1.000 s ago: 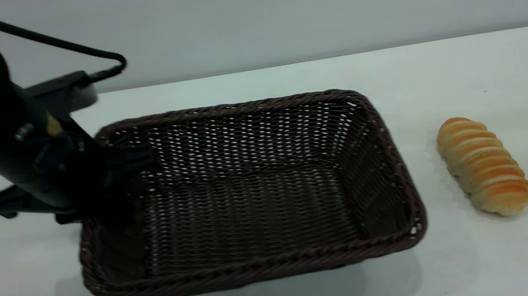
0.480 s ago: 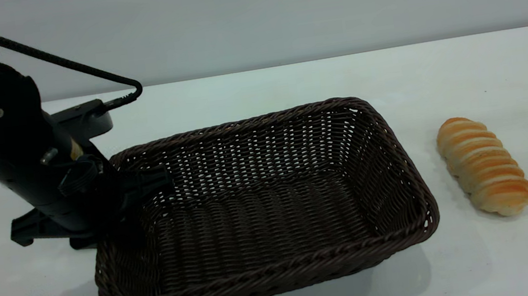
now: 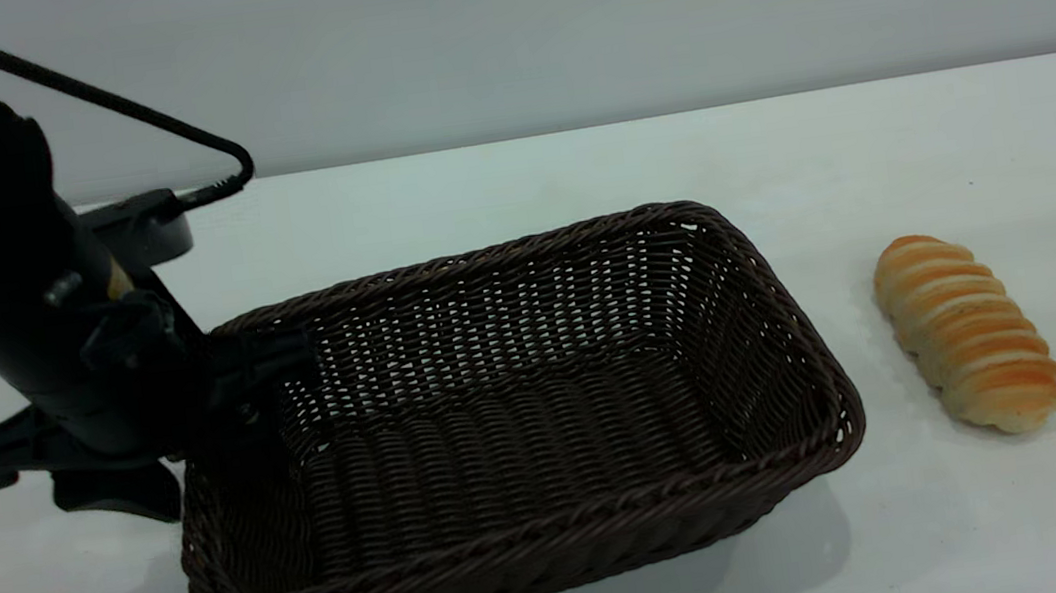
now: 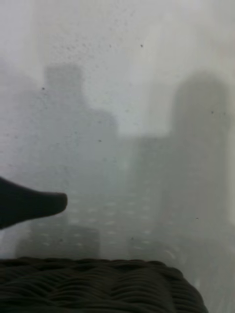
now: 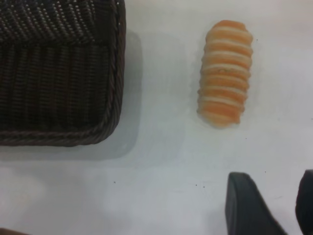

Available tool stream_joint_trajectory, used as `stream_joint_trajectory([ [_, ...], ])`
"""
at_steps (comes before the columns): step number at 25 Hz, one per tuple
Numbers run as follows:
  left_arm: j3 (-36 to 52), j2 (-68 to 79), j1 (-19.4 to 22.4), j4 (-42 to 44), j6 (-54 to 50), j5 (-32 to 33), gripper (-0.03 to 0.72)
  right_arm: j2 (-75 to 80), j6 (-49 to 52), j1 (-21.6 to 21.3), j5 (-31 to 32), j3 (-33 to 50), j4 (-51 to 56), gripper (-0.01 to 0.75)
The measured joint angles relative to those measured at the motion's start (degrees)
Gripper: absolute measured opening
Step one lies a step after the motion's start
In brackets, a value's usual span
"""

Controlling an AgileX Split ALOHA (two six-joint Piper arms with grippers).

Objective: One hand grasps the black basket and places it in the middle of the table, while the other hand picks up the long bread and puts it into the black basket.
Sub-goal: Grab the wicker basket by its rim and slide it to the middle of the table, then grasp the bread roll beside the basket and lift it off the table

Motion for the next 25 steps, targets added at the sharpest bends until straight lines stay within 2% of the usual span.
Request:
stream_joint_trajectory([
  [10, 0.2, -10.3, 0.3, 0.1, -4.9, 5.8, 0.629, 0.0, -0.7, 0.0, -0.1, 0.0, 0.4, 0.239],
  [15, 0.5, -20.9, 0.3, 0.1, -5.6, 3.4, 0.609, 2.2, -4.0, 0.0, -0.7, 0.0, 5.6, 0.239],
  [20, 0.5, -34.2, 0.3, 0.1, -5.7, -1.5, 0.585, 11.1, -12.5, 0.0, -2.4, -0.1, 14.7, 0.239],
  [25, 0.6, -47.0, 0.3, 0.1, -5.6, -2.1, 0.584, 21.8, -22.8, 0.0, -5.7, -2.3, 24.8, 0.239],
])
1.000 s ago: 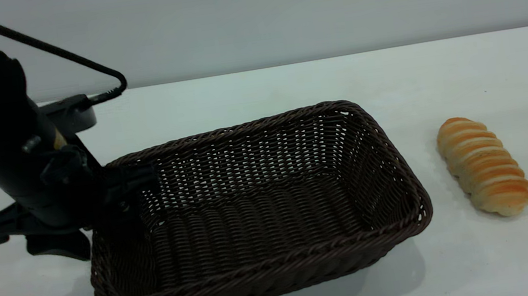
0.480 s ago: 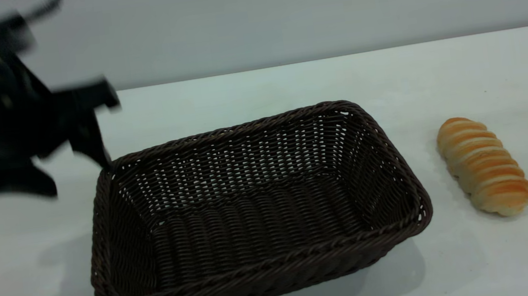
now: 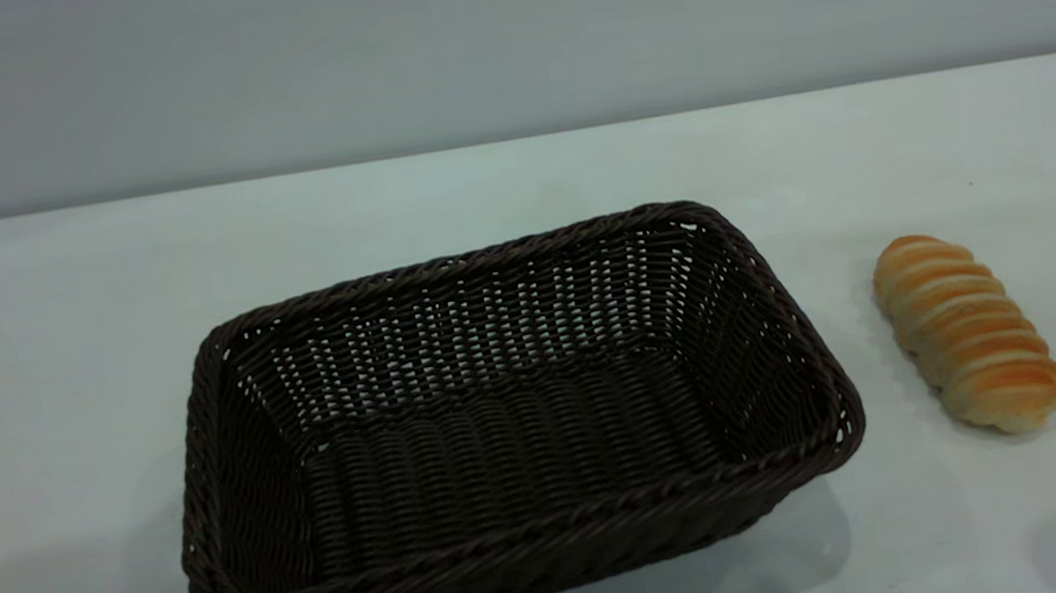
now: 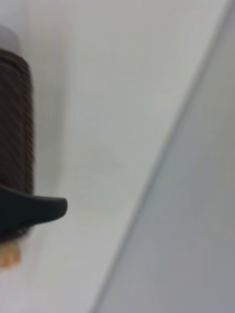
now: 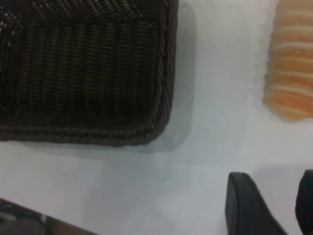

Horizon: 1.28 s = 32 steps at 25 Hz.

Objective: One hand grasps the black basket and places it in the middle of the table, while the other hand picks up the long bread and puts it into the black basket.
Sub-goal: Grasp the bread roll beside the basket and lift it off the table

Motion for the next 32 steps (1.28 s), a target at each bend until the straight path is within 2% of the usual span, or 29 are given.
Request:
stream_joint_trajectory([
  [6, 0.0, -12.4, 0.0, 0.0, 0.1, 0.0, 0.584, 13.0, -9.7, 0.0, -1.5, -6.2, 6.5, 0.239],
  [16, 0.0, -24.7, 0.0, 0.0, 2.8, 0.5, 0.584, 29.6, -15.6, 0.0, -6.6, -14.4, 8.2, 0.239],
  [21, 0.0, -27.6, -0.1, -0.1, 3.1, 0.5, 0.584, 36.5, -17.2, 0.0, -10.6, -17.0, 8.3, 0.292],
  [23, 0.0, -28.9, -1.1, -0.2, 2.7, 0.5, 0.584, 38.7, -17.3, 0.0, -12.5, -17.5, 8.4, 0.321],
  [27, 0.0, -33.5, -5.8, 0.0, 4.7, 0.9, 0.584, 42.1, -17.5, 0.0, -15.5, -18.4, 8.4, 0.349],
  [32, 0.0, -38.7, -10.3, 0.0, 12.2, 6.6, 0.567, 45.0, -17.8, 0.0, -16.4, -20.7, 8.6, 0.352],
])
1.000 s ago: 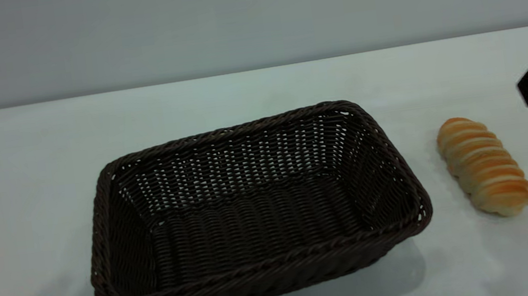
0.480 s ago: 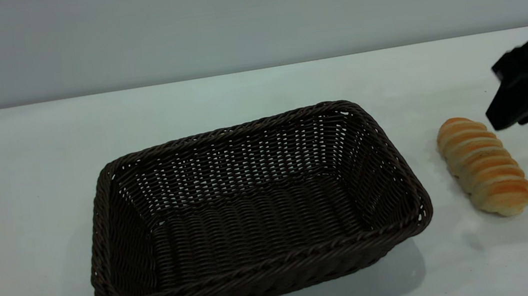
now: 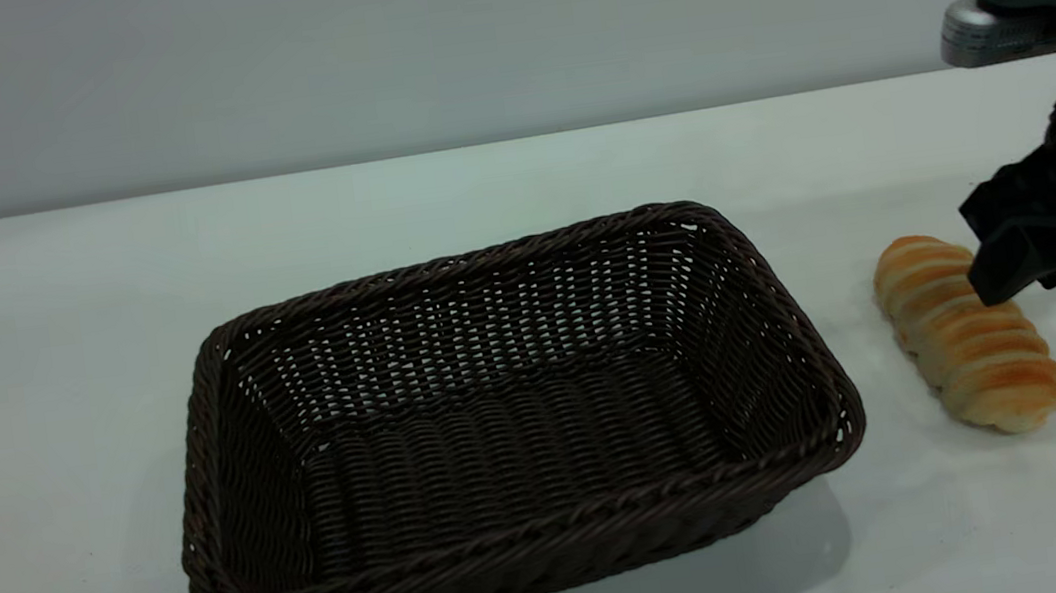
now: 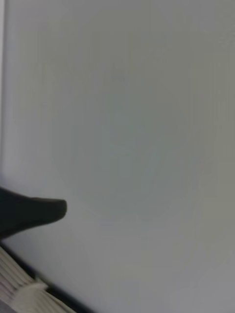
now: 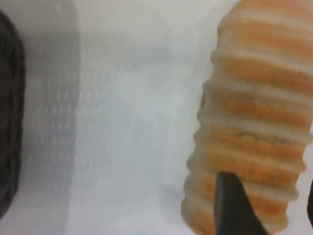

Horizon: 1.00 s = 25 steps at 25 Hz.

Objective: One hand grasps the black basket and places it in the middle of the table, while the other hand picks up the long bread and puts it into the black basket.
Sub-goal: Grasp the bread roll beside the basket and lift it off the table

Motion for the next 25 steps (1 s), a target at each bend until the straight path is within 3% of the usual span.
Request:
stream_joint_trajectory([
  [8, 0.0, 0.7, -0.2, 0.0, 5.8, 7.2, 0.524, 5.0, -0.3, 0.0, -1.3, -2.0, 0.1, 0.354],
  [21, 0.0, 2.2, -0.2, 0.0, 7.0, 8.1, 0.518, 11.7, -0.4, 0.0, -3.0, -4.0, 1.6, 0.352],
  [23, 0.0, 2.2, -0.2, 0.0, 7.0, 8.1, 0.518, 12.6, -0.4, 0.0, -3.0, -4.2, 2.1, 0.308],
  [25, 0.0, 2.2, -0.2, 0.0, 7.0, 8.1, 0.517, 12.8, -0.6, 0.0, -3.0, -4.3, 2.2, 0.182],
])
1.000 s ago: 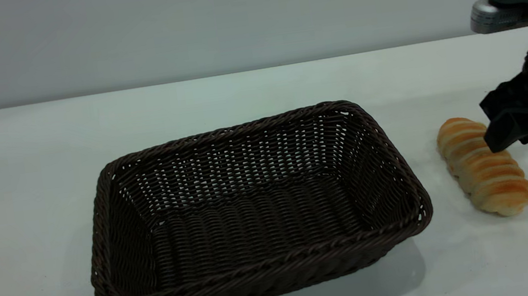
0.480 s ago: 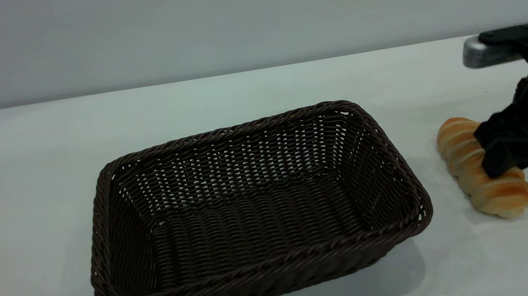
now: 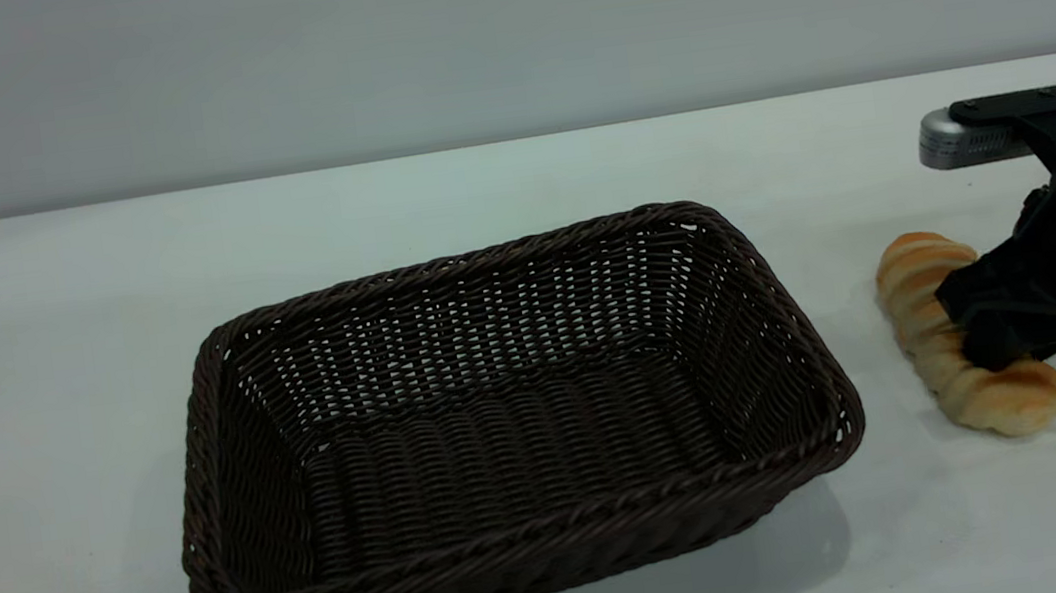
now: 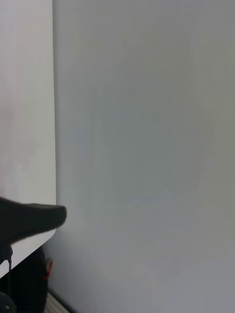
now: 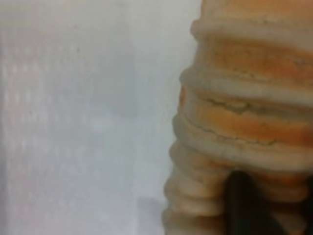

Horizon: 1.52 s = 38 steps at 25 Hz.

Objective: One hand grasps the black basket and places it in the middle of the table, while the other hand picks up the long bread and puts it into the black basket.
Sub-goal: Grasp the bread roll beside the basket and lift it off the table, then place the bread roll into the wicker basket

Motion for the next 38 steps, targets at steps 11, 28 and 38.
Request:
stream_joint_trajectory([
  [11, 0.0, 0.1, 0.0, 0.0, 0.1, -0.9, 0.517, -16.0, -0.3, 0.0, 2.6, 0.5, -0.5, 0.037],
  [28, 0.0, 6.3, 0.0, 0.0, 0.1, -4.3, 0.517, -25.5, -0.3, 20.4, 16.0, -4.0, 1.6, 0.035],
  [38, 0.0, 6.3, 0.0, 0.0, 0.1, -4.3, 0.517, -15.3, -2.5, 22.8, 12.5, -4.1, 2.6, 0.035],
])
